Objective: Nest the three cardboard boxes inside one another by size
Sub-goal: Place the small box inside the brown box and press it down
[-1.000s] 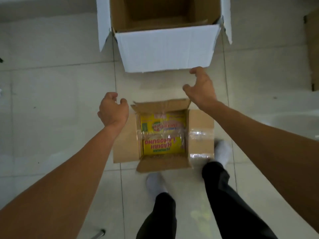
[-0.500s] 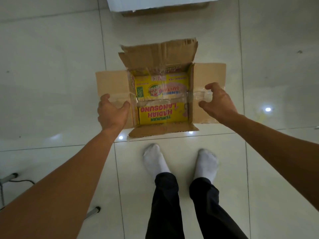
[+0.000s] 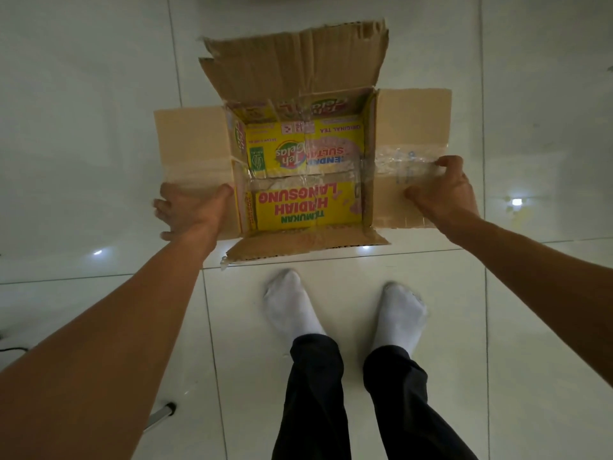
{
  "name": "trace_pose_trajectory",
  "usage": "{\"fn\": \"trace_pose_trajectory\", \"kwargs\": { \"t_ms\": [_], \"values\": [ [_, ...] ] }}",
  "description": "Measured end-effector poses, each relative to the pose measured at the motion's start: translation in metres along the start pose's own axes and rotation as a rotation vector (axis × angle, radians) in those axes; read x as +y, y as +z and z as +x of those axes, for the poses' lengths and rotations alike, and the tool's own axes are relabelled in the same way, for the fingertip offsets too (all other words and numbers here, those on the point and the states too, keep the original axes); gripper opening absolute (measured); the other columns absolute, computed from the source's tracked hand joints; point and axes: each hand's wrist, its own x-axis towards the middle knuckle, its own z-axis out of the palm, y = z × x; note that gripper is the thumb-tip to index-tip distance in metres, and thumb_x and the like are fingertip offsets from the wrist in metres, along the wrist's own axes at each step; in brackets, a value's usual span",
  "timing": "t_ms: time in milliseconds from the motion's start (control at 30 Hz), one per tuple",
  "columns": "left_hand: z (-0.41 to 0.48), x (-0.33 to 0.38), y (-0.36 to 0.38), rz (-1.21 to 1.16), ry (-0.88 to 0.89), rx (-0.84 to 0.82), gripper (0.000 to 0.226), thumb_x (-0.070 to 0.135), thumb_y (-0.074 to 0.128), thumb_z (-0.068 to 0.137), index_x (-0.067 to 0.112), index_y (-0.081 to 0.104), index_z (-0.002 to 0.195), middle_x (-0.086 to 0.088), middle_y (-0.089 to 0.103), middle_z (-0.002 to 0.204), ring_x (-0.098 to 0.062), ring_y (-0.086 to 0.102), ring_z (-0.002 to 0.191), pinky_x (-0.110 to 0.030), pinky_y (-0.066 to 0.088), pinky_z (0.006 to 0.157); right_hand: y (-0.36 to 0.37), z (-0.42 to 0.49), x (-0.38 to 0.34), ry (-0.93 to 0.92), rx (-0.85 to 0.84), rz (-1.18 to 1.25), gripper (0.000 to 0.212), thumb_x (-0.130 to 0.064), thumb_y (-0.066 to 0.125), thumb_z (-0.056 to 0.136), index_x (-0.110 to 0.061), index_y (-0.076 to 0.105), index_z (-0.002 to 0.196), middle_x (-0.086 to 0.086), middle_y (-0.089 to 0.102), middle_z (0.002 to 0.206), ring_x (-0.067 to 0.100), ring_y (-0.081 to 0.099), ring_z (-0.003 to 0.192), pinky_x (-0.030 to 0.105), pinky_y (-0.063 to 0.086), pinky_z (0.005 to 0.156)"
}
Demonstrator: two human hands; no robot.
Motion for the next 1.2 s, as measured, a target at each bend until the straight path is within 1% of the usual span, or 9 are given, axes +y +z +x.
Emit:
{"fn": "trace_pose_trajectory", "kwargs": {
  "t_ms": [100, 233, 367, 500, 633, 867, 1033, 1133, 1200],
  "values": [
    [0.001, -0.002, -0.007, -0.016, -0.038, 0.012, 0.107, 0.057, 0.078, 0.050, 0.012, 0.032, 0.136, -0.013, 0.044, 0.137, -0.034, 0.043, 0.125, -0.053, 0.036, 0.104, -0.006, 0.005, -0.002, 0.116, 0.002, 0.102, 0.066, -0.028, 0.066, 0.080, -0.017, 0.033, 0.135, 0.013, 0.055, 0.121, 0.028, 0.057, 0.091, 0.038, 0.052, 0.071],
    [-0.001, -0.002, -0.026, 0.027, -0.029, 0.095, 0.082, 0.052, 0.074, 0.059, 0.008, 0.047, 0.123, -0.013, 0.053, 0.126, -0.034, 0.053, 0.112, -0.046, 0.044, 0.097, -0.022, 0.006, -0.009, 0.137, 0.066, 0.114, 0.059, -0.031, 0.066, 0.080, -0.013, 0.042, 0.132, 0.013, 0.058, 0.121, 0.026, 0.054, 0.091, 0.043, 0.053, 0.080],
    [-0.015, 0.006, -0.040, -0.085, 0.103, 0.103, 0.036, 0.038, 0.069, 0.070, 0.012, 0.058, 0.093, -0.005, 0.058, 0.090, -0.026, 0.055, 0.079, -0.030, 0.043, 0.069, -0.034, -0.008, -0.022, 0.073, -0.029, 0.255, 0.031, -0.018, 0.063, 0.081, -0.013, 0.064, 0.111, 0.013, 0.067, 0.110, 0.029, 0.063, 0.096, 0.044, 0.056, 0.085],
    [-0.035, 0.017, -0.048, -0.130, 0.308, 0.082, 0.010, 0.019, 0.061, 0.084, 0.010, 0.057, 0.082, -0.005, 0.058, 0.079, -0.022, 0.053, 0.071, -0.024, 0.036, 0.062, -0.040, -0.023, -0.039, 0.038, -0.148, 0.319, 0.024, -0.012, 0.059, 0.084, -0.012, 0.066, 0.107, 0.011, 0.068, 0.098, 0.023, 0.068, 0.076, 0.032, 0.058, 0.054],
    [-0.057, 0.028, -0.054, -0.095, 0.478, 0.048, 0.015, 0.017, 0.061, 0.087, 0.005, 0.057, 0.078, -0.009, 0.058, 0.070, -0.026, 0.053, 0.064, -0.028, 0.041, 0.061, -0.042, -0.041, -0.056, -0.013, -0.157, 0.305, 0.021, -0.014, 0.056, 0.085, -0.014, 0.068, 0.103, 0.010, 0.068, 0.091, 0.027, 0.068, 0.075, 0.040, 0.059, 0.059],
    [-0.102, 0.061, -0.100, -0.123, 0.545, 0.075, 0.025, 0.017, 0.062, 0.085, 0.012, 0.047, 0.066, 0.006, 0.044, 0.054, -0.020, 0.045, 0.056, -0.023, 0.031, 0.056, -0.086, -0.076, -0.079, -0.061, -0.112, 0.263, 0.022, -0.015, 0.055, 0.085, -0.013, 0.070, 0.102, 0.013, 0.070, 0.089, 0.031, 0.070, 0.074, 0.043, 0.060, 0.058],
    [-0.135, 0.101, -0.155, -0.194, 0.641, 0.109, 0.024, 0.012, 0.064, 0.083, 0.011, 0.049, 0.064, 0.001, 0.050, 0.056, -0.018, 0.045, 0.052, -0.020, 0.023, 0.049, -0.146, -0.099, -0.106, -0.134, -0.069, 0.215, 0.019, -0.015, 0.055, 0.086, -0.008, 0.070, 0.095, 0.019, 0.072, 0.088, 0.035, 0.070, 0.070, 0.045, 0.060, 0.059],
    [-0.153, 0.133, -0.190, -0.255, 0.669, 0.113, 0.027, 0.012, 0.063, 0.084, 0.013, 0.048, 0.061, 0.009, 0.049, 0.053, -0.007, 0.045, 0.048, -0.009, 0.031, 0.045, -0.185, -0.111, -0.128, -0.167, -0.053, 0.211, 0.020, -0.016, 0.053, 0.088, -0.007, 0.069, 0.097, 0.017, 0.072, 0.089, 0.034, 0.070, 0.069, 0.044, 0.061, 0.059],
    [-0.162, 0.157, -0.212, -0.274, 0.684, 0.116, 0.027, 0.014, 0.063, 0.084, 0.015, 0.049, 0.061, 0.010, 0.050, 0.053, -0.006, 0.047, 0.048, -0.007, 0.032, 0.046, -0.210, -0.116, -0.146, -0.202, -0.041, 0.210, 0.019, -0.015, 0.053, 0.089, -0.006, 0.069, 0.093, 0.016, 0.071, 0.088, 0.031, 0.069, 0.066, 0.034, 0.059, 0.051]
  ]
}}
